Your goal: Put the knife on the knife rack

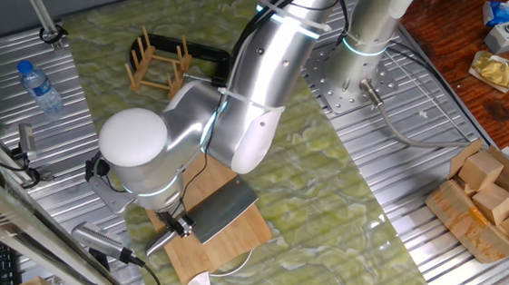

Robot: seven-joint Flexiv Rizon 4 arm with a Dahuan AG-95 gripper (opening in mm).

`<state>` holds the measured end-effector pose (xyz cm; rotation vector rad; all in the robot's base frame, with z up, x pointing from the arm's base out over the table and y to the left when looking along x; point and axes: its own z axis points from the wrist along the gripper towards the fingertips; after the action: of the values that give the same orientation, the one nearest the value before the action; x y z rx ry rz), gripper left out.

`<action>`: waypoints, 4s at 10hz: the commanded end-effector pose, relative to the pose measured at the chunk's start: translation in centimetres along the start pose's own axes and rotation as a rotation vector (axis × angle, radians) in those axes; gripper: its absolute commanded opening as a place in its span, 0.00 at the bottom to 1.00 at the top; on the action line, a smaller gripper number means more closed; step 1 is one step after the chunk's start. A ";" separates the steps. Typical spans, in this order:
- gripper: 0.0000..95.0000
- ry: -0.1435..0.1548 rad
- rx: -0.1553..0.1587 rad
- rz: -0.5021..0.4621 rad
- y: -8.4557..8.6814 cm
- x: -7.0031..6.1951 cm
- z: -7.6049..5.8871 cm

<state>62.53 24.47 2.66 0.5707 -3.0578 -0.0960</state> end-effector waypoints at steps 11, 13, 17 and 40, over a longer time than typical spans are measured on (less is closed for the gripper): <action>0.00 0.042 0.007 -0.096 0.0 0.3 -1.8; 0.00 0.050 0.004 -0.105 0.0 0.4 -2.3; 0.00 0.066 -0.009 -0.123 -0.1 0.8 -3.2; 0.00 0.135 0.067 -0.281 0.3 1.1 -5.5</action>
<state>61.68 24.12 8.17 0.9707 -2.8381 0.0390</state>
